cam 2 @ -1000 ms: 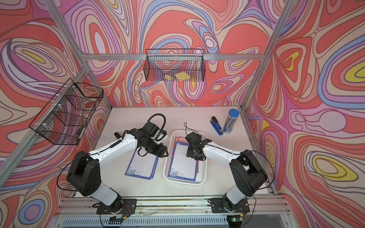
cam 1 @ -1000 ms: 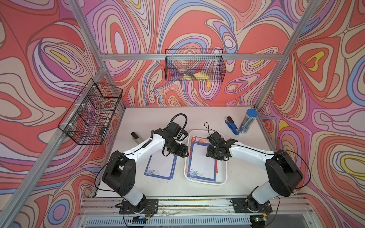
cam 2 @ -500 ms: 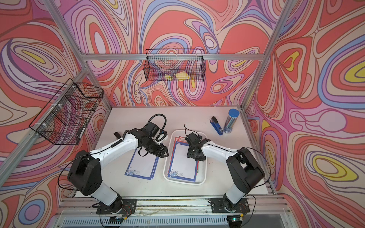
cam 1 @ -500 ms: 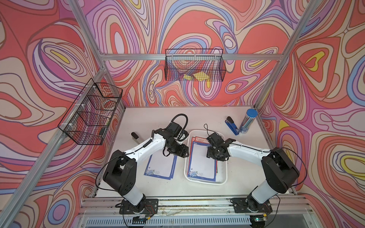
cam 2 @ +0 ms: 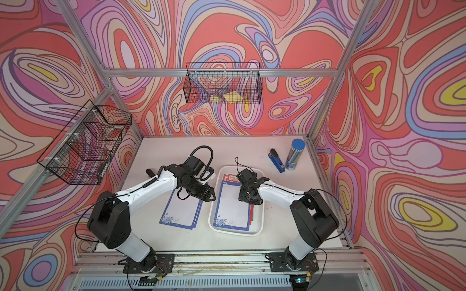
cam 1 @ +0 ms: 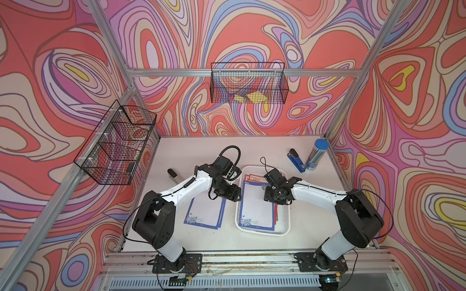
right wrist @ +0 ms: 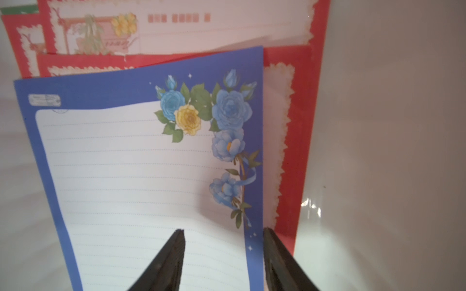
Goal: Take out the stationery paper from the storage box
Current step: Pick up the stationery paper from the storage box.
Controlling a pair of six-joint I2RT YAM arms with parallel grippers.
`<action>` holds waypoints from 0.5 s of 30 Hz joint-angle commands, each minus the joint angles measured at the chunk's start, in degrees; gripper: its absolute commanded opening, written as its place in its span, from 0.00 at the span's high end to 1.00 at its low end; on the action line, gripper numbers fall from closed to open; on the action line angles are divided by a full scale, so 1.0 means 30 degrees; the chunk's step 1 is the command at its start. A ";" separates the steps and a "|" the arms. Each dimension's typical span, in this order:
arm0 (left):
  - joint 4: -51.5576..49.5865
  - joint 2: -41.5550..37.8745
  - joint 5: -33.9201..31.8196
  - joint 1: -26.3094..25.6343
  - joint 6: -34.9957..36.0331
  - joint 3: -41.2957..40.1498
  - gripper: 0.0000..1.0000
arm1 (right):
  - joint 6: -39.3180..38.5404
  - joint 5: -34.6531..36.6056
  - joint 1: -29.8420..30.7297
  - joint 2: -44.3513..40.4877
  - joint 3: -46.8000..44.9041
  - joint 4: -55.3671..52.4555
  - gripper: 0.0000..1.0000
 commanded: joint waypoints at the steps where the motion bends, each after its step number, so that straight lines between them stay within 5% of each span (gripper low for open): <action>1: -0.0738 0.0351 -0.0114 -0.0083 0.0340 0.0479 0.28 | -0.0238 -0.0232 -0.0072 -0.0403 -0.0297 0.0445 0.47; 15: -0.0739 0.0507 -0.0076 -0.0244 0.0282 0.0476 0.28 | -0.1193 -0.1358 -0.0831 -0.0013 -0.0802 0.0964 0.42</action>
